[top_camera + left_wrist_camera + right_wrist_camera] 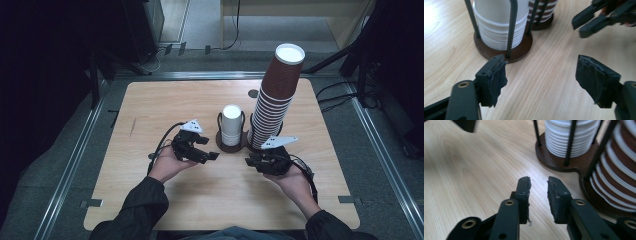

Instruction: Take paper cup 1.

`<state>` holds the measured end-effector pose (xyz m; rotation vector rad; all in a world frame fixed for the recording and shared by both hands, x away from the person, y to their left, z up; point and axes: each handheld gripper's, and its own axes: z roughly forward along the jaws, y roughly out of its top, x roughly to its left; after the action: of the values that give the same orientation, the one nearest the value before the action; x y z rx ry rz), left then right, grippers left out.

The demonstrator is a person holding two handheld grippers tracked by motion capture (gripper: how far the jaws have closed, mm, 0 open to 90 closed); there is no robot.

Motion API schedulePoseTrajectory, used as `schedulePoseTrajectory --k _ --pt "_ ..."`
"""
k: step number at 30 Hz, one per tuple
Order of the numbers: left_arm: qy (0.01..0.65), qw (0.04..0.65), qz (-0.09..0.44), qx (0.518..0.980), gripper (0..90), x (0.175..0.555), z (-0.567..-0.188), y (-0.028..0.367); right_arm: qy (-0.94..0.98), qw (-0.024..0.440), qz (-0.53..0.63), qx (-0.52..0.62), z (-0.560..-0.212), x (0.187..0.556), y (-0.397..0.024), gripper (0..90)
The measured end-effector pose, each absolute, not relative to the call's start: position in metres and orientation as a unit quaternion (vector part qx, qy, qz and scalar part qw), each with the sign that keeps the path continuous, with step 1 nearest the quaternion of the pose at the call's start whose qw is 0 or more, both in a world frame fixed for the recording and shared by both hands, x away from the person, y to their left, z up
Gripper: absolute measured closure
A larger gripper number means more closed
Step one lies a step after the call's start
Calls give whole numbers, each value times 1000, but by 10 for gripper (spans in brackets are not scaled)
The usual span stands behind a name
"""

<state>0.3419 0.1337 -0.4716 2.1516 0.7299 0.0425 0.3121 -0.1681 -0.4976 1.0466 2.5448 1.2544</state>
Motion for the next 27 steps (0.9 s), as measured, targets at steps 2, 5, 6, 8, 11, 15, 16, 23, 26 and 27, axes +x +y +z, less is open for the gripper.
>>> schedulePoseTrajectory --k 2,5,6,8,11,15,16,23,26,27 --pt "299 430 4 852 202 346 -470 138 836 58 416 354 -497 314 -168 794" --pt "309 434 -7 846 206 349 -470 140 834 60 414 359 -496 315 -165 830" --pt "310 432 -11 847 213 351 -469 141 835 63 412 359 -495 316 -163 841" --pt "312 432 -9 846 213 353 -466 141 837 68 405 362 -494 318 -159 866" --pt "306 438 -5 845 210 357 -461 140 839 81 394 366 -493 321 -152 899" --pt "301 430 1 851 201 362 -456 138 836 72 394 375 -496 326 -143 900" --pt "301 430 -1 851 201 364 -454 138 834 69 392 382 -498 327 -141 900" --pt "293 426 8 856 192 378 -441 131 820 89 398 402 -503 334 -128 900" --pt "285 421 17 861 192 385 -434 126 819 104 399 399 -504 335 -120 900" --pt "284 419 20 862 192 387 -432 124 818 111 399 399 -505 335 -118 899"
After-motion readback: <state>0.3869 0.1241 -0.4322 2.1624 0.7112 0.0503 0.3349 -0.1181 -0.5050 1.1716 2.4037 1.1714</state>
